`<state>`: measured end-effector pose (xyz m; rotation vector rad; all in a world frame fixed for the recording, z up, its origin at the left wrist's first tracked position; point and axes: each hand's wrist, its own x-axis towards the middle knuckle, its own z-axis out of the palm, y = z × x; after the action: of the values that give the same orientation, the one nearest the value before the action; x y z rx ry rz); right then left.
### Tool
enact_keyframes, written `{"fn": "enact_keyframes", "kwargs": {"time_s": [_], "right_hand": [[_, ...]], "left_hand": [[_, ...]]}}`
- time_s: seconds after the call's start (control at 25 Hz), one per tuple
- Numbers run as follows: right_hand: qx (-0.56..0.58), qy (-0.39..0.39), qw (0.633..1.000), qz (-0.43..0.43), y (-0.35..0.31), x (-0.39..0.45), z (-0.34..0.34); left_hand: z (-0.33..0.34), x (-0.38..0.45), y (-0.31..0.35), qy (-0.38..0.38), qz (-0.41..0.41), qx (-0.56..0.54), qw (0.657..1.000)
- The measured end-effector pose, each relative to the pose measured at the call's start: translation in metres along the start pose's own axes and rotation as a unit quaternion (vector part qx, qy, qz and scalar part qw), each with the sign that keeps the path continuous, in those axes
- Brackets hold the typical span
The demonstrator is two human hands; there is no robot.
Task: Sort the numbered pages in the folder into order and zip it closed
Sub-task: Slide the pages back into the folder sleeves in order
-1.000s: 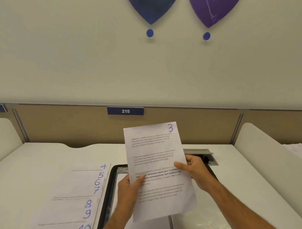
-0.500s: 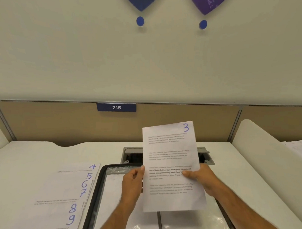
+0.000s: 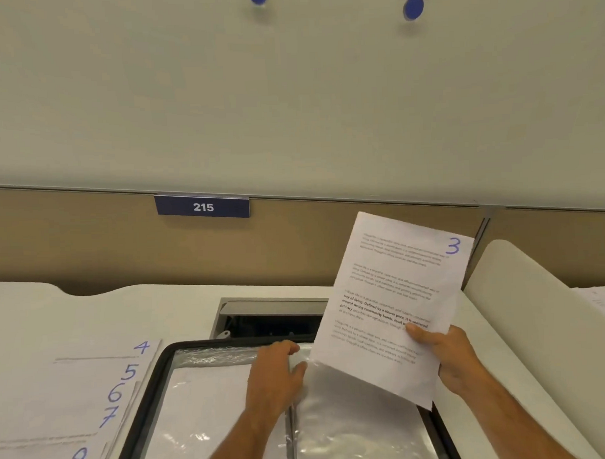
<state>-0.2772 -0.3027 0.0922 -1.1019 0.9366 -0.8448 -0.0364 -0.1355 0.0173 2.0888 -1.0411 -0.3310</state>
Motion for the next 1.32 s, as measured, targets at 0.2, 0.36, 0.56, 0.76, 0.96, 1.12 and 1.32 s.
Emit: {"fn": "enact_keyframes", "kwargs": {"time_s": [0.2, 0.36, 0.56, 0.76, 0.96, 1.12, 1.32], "right_hand": [[0.115, 0.064, 0.991, -0.024, 0.014, 0.023, 0.004], [0.15, 0.11, 0.982, -0.022, 0.033, 0.033, 0.02], [0.178, 0.151, 0.972, -0.023, 0.044, 0.048, 0.036], [0.19, 0.149, 0.97, -0.038, 0.045, 0.049, 0.046], [0.181, 0.138, 0.973, -0.045, 0.042, 0.051, 0.049], [0.184, 0.128, 0.972, -0.066, 0.039, 0.053, 0.05], [0.18, 0.089, 0.977, -0.07, 0.034, 0.057, 0.053]], "left_hand": [[0.026, 0.027, -0.005, -0.007, 0.069, 0.137, 0.988], [0.041, 0.043, -0.009, -0.008, 0.095, 0.23, 0.968], [0.053, 0.041, -0.024, 0.056, 0.174, 0.231, 0.956], [0.055, 0.036, -0.028, 0.096, 0.208, 0.189, 0.955], [0.056, 0.034, -0.03, 0.118, 0.223, 0.179, 0.951], [0.061, 0.037, -0.033, 0.082, 0.228, 0.162, 0.957], [0.057, 0.035, -0.027, 0.068, 0.226, 0.185, 0.954]]}}
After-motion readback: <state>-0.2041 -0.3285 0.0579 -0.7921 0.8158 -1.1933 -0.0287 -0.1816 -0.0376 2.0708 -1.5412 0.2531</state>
